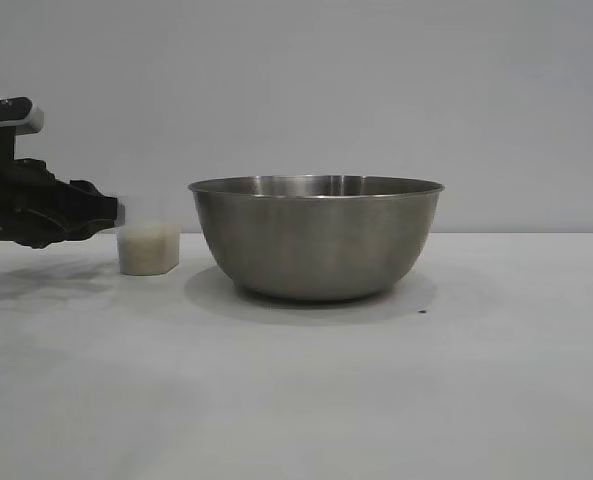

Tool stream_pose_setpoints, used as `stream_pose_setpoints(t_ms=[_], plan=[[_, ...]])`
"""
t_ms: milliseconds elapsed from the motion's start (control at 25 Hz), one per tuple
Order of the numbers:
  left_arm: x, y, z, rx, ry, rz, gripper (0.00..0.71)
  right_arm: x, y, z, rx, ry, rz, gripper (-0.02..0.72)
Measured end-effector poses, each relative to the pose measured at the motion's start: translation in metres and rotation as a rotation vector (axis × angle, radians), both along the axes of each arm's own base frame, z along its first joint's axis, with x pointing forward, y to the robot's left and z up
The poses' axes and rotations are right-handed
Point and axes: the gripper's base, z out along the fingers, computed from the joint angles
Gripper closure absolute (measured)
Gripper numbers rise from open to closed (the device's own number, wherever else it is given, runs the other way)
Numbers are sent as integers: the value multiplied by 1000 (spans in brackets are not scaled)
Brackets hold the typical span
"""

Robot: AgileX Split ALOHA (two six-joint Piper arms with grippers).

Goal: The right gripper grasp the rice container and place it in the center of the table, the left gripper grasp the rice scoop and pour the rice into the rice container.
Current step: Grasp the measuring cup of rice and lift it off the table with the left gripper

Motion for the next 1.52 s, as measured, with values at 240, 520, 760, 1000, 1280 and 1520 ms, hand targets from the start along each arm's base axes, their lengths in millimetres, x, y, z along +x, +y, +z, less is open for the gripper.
stream_pose_setpoints(t_ms=[240, 520, 760, 1000, 1280, 1520], plan=[[-1, -3, 0, 12, -2, -37, 656, 0, 0, 0, 0, 0, 0, 432], [-2, -4, 0, 16, -2, -47, 710, 0, 0, 0, 0, 0, 0, 432], [-2, -4, 0, 16, -2, -48, 710, 0, 0, 0, 0, 0, 0, 432], [-2, -4, 0, 13, -1, -50, 710, 0, 0, 0, 0, 0, 0, 432], [-3, -6, -1, 2, 7, -70, 710, 0, 0, 0, 0, 0, 0, 432], [-9, -5, 5, -3, 18, -70, 710, 0, 0, 0, 0, 0, 0, 432]])
